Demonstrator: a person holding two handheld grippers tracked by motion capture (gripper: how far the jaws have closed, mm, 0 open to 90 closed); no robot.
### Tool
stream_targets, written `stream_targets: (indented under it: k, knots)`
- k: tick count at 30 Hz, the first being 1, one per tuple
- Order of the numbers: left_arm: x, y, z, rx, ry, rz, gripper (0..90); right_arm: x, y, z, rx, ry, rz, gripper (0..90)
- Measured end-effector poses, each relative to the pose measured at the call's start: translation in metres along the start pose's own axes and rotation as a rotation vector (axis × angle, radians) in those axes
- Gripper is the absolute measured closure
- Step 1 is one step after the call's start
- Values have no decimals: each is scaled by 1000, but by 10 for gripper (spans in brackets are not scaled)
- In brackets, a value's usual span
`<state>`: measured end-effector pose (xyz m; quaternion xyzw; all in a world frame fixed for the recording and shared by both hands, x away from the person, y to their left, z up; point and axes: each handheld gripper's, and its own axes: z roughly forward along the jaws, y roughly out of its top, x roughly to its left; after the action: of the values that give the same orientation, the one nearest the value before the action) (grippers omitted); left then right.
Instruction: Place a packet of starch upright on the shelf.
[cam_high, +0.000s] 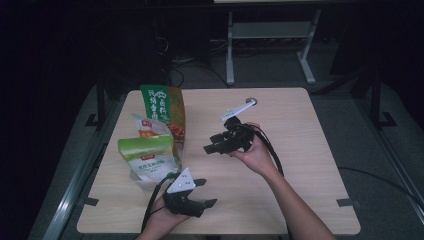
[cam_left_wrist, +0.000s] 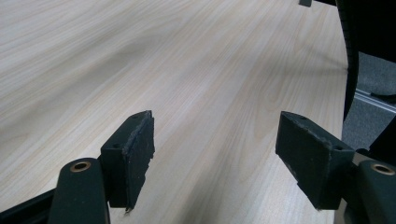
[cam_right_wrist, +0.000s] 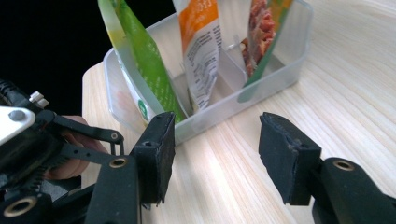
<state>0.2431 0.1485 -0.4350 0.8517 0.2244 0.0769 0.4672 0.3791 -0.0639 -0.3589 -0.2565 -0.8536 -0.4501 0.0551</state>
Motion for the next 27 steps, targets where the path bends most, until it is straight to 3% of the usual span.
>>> stream_targets:
  k: [8, 18, 27]
  knots:
    - [0, 1, -1, -7, -3, -15, 279, -6, -8, -12, -3, -23, 18, 435]
    - [1, 0, -1, -17, 9, -24, 278, -15, -20, -23, 34, -45, 50, 410]
    - [2, 0, -2, -10, 13, -18, 277, -23, -35, -39, 13, -71, 83, 401]
